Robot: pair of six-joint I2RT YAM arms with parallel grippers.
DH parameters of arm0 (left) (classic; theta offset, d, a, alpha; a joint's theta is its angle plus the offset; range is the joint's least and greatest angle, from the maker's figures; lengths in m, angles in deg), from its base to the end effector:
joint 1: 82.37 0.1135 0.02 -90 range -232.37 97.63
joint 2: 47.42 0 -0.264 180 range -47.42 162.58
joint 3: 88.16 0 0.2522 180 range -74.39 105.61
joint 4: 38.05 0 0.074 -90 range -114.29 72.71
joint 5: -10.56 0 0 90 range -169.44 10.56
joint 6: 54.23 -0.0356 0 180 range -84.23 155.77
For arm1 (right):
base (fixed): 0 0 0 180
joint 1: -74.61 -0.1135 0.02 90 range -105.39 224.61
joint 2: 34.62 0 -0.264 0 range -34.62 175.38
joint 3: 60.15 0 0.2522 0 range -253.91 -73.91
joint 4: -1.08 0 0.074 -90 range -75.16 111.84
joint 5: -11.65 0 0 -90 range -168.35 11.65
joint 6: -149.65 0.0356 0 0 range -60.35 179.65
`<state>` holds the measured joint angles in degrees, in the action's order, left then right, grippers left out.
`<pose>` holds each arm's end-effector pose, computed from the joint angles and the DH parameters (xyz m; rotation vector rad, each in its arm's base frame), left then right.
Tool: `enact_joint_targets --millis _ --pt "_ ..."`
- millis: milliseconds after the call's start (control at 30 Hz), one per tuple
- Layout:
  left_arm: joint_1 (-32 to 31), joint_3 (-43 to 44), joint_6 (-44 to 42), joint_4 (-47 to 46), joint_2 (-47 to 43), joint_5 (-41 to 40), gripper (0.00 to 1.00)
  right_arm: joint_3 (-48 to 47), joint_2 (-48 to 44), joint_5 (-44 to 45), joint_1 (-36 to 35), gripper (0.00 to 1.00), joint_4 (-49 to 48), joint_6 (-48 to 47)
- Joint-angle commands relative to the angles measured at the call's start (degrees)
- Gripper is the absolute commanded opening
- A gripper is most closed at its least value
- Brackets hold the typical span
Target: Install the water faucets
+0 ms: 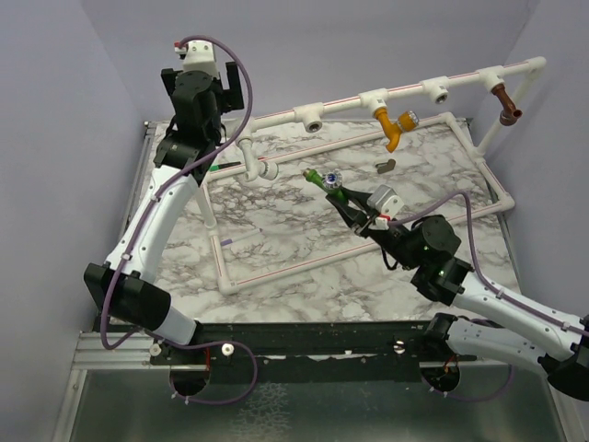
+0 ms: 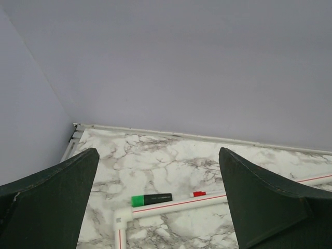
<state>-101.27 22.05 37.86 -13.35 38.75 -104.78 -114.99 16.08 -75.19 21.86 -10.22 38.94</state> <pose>0.3255 -0.0953 0.4784 -0.1138 1.5775 0.0633 0.1286 0.1659 0.3652 -0.7475 1.0814 0.4414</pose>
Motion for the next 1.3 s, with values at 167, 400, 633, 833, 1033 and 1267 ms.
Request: enact_joint_targets --millis 167,400,633,833,1033,1267 --pt "0.6 -5.2 1.0 3.0 -0.1 -5.8 0.99 -1.0 0.5 7.5 -1.7 0.01 -5.5 -2.7" --pt "0.6 -10.1 2.2 5.2 -3.1 -6.9 0.99 -0.9 2.1 15.5 -4.0 0.01 -10.1 -6.5" --pt "0.5 -12.2 5.0 9.3 -5.3 -4.3 0.99 -1.8 4.6 24.1 -6.3 0.01 -15.6 -11.4" --pt "0.5 -14.1 6.8 12.4 -6.8 -3.0 0.99 -0.9 7.3 30.2 -9.5 0.01 -23.3 -15.5" --pt "0.4 -17.0 9.3 13.8 -9.1 0.4 0.99 -2.8 11.4 32.5 -10.9 0.01 -25.9 -16.7" --pt "0.1 -19.2 9.4 14.0 -10.9 0.3 0.99 -6.0 13.2 33.5 -10.9 0.01 -21.6 -13.1"
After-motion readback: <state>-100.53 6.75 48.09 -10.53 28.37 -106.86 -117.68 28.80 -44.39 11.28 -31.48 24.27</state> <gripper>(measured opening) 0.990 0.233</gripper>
